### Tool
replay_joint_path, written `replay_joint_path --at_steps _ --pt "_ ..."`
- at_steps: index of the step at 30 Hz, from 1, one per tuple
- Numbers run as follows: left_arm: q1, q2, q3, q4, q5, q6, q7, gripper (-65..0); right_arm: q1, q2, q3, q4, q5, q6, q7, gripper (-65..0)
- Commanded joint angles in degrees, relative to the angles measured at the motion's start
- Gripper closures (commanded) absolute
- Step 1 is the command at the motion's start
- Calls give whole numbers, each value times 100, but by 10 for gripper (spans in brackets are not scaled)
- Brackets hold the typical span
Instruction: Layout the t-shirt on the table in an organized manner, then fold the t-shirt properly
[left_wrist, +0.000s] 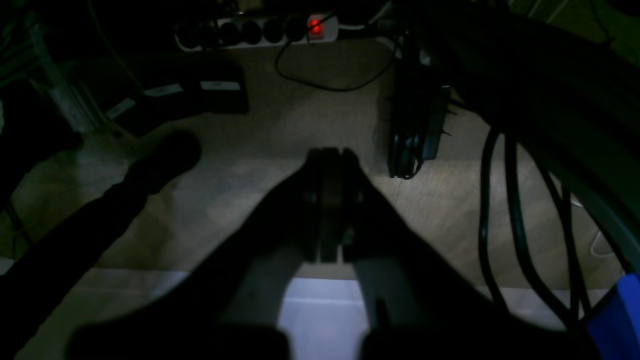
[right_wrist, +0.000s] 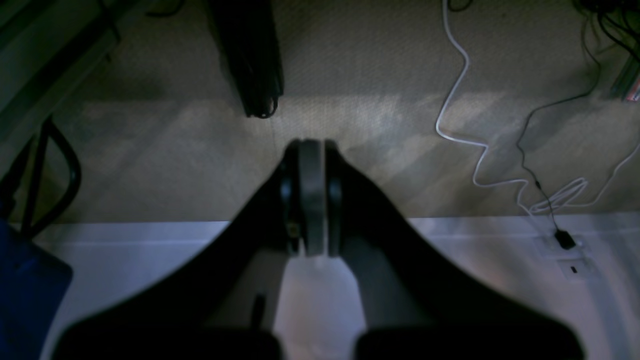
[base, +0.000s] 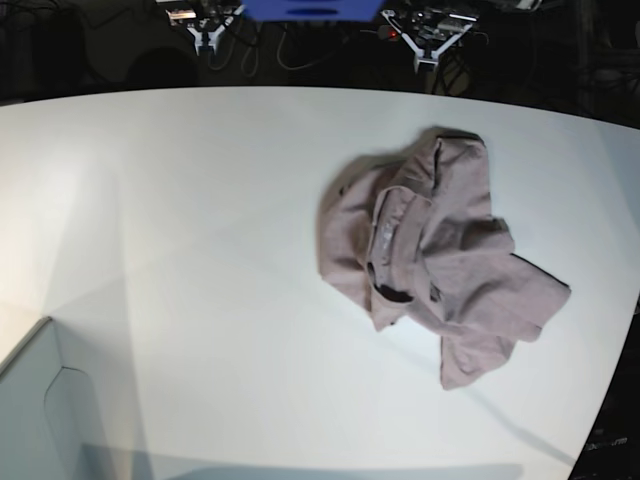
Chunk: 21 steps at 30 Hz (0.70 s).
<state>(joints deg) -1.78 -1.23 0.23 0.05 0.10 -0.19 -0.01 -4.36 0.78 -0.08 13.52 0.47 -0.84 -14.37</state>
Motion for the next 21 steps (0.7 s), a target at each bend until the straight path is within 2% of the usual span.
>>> replay_joint_path --at_steps 1,21 --pt "-11 -4 17 17 -14 5 14 -3 -25 -3 -6 15 19 97 -9 0" --pt "200 -13 -10 25 -41 5 -38 -1 -175 -12 -6 50 19 97 9 0"
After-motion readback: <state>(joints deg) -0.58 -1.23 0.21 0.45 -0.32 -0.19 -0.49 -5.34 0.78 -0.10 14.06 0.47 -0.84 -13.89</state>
